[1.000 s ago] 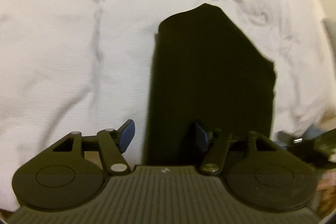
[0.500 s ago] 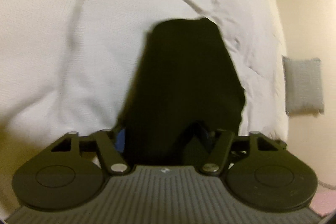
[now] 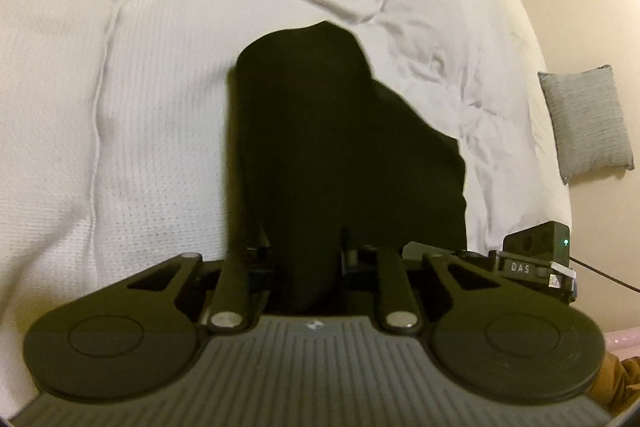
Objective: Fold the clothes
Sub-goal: 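Grasp the folded trousers bundle with both grippers, then carry the trousers with both grippers onto the green and white clothes stack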
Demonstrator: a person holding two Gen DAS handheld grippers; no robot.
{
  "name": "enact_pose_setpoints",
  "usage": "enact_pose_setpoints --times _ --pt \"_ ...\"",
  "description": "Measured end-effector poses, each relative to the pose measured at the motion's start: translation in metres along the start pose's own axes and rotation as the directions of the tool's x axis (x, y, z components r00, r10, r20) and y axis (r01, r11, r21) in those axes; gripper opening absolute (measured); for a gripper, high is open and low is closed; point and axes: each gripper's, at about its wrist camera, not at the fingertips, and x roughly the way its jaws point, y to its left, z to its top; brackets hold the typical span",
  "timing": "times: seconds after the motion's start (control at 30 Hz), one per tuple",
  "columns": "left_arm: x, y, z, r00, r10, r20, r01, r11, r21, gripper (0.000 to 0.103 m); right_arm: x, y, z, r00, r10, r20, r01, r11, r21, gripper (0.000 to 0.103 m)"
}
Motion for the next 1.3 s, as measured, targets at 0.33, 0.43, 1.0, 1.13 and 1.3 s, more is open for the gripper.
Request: enact_pose_setpoints --times 0.33,0.43,1.0,1.13,1.3 --pt "-0.181 -0.015 0.007 0.946 0.111 0.305 -0.076 0.989 -0.125 0.016 0.012 0.126 0.032 0.974 0.199 -0.104 -0.207 0.975 -0.074 0.038" --pt "-0.247 0.001 0.005 0.907 0.157 0.390 -0.092 0.980 -0.179 0.016 0.041 0.185 0.039 0.958 0.234 -0.168 -0.256 0.959 -0.125 0.038" --pt "-0.623 0.255 0.051 0.807 0.289 0.515 -0.168 0.948 -0.270 0.016 0.353 0.516 -0.047 0.878 0.366 -0.309 -0.400 0.915 -0.055 0.038" --pt "-0.692 0.319 0.102 0.807 0.294 0.513 -0.194 0.951 -0.240 0.016 0.423 0.580 -0.064 0.878 0.388 -0.280 -0.415 0.909 -0.039 0.038" --pt "-0.730 0.375 0.161 0.807 0.316 0.499 -0.246 0.948 -0.203 0.017 0.493 0.634 -0.063 0.896 0.369 -0.248 -0.386 0.922 -0.022 0.038"
